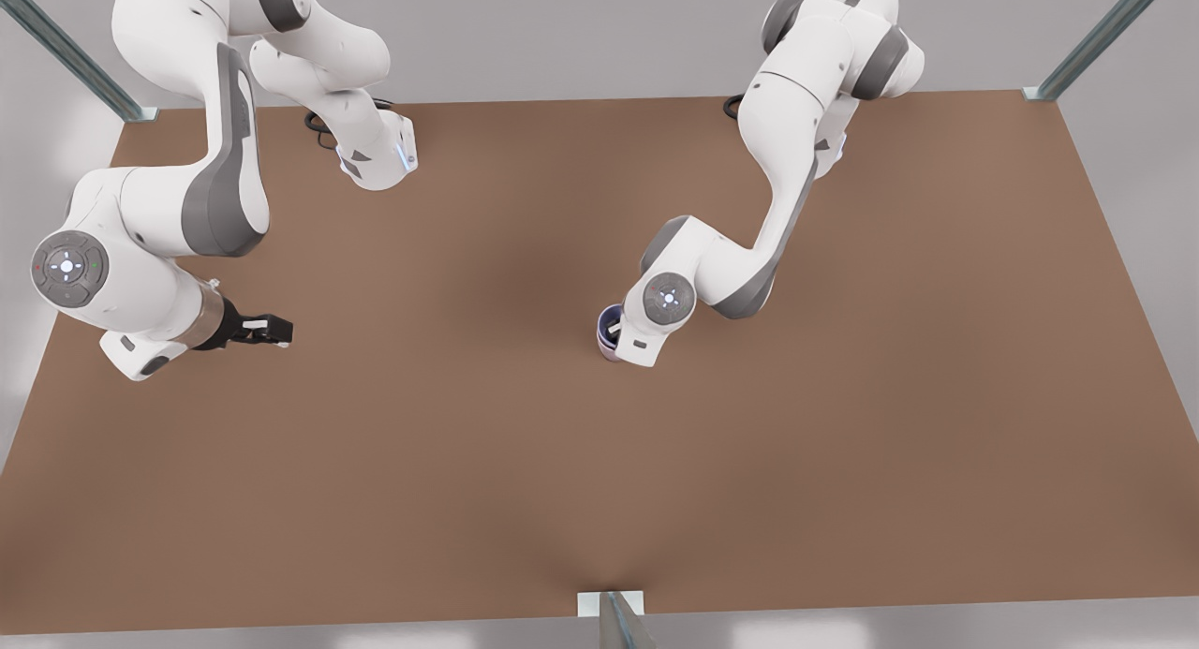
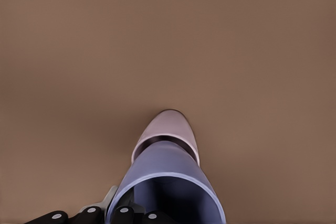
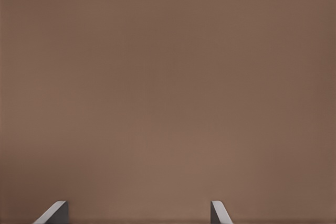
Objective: Stack the cups, with the pink cup at the bottom and the purple cup at the top
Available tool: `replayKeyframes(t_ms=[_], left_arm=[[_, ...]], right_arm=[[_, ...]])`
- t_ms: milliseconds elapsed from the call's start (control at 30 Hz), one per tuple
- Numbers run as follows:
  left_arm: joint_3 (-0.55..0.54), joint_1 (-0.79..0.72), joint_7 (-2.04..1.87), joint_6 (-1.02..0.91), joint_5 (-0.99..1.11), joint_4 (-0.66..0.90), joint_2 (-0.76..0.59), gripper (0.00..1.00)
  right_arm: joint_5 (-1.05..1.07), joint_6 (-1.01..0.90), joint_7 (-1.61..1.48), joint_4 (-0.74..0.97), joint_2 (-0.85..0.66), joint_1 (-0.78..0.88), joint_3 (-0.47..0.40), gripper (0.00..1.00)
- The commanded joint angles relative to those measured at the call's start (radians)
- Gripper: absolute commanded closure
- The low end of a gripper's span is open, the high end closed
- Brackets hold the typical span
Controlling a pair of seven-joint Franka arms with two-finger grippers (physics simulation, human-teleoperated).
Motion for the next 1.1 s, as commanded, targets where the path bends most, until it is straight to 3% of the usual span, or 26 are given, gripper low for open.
replayKeyframes(t_ms=[0,33,100,133,633,700,767,867,900,1067], left_arm=[[0.0,0.0,-0.006,0.011,-0.001,0.0,-0.001,0.79],[0.0,0.0,-0.006,0.011,-0.001,0.0,-0.001,0.66],[0.0,0.0,-0.004,0.011,0.001,0.0,0.004,0.11],[0.0,0.0,-0.004,0.011,0.002,0.0,0.004,0.06],[0.009,0.015,-0.004,-0.012,0.008,0.013,-0.053,0.01],[0.02,0.112,-0.006,-0.176,0.007,0.131,-0.1,0.01],[0.04,0.293,0.241,-0.26,0.021,0.151,-0.204,0.01],[0.195,0.357,0.822,-0.36,0.113,0.139,-0.257,0.01],[0.193,0.383,0.977,-0.362,0.157,0.01,-0.35,0.01],[0.152,0.456,1.06,-0.36,0.176,-0.007,-0.355,0.0]], right_arm=[[0.001,0.0,-0.004,0.0,0.0,0.0,0.0,0.0],[0.001,0.0,-0.004,0.0,0.0,0.0,0.0,0.0],[0.001,0.001,-0.004,0.0,0.0,-0.004,0.0,0.0],[0.002,0.001,-0.004,0.002,0.0,-0.004,0.0,0.0],[0.008,0.001,-0.012,0.004,0.0,-0.013,0.0,0.0],[0.008,0.001,-0.014,0.004,0.0,-0.014,0.0,0.0],[0.008,0.0,-0.017,0.005,-0.002,-0.016,0.0,0.0],[0.008,0.0,-0.018,0.007,-0.002,-0.016,0.0,0.0],[0.008,0.0,-0.017,0.005,0.0,-0.016,0.0,0.0],[0.008,0.001,-0.017,0.004,0.0,-0.016,0.0,0.0]])
